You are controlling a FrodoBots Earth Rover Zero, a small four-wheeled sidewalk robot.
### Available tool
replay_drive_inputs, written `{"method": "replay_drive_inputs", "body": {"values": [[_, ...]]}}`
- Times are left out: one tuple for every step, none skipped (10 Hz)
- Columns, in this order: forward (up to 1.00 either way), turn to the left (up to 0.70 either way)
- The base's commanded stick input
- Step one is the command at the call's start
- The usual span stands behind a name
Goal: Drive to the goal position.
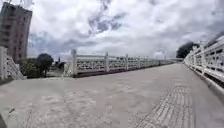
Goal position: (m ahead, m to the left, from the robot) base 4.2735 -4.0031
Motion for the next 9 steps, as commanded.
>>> {"method": "replay_drive_inputs", "body": {"values": [[0.7, -0.14], [0.7, -0.14], [0.7, -0.14], [0.7, -0.14], [0.7, -0.14], [0.7, -0.14], [0.7, -0.14], [0.7, -0.14], [0.7, -0.14]]}}
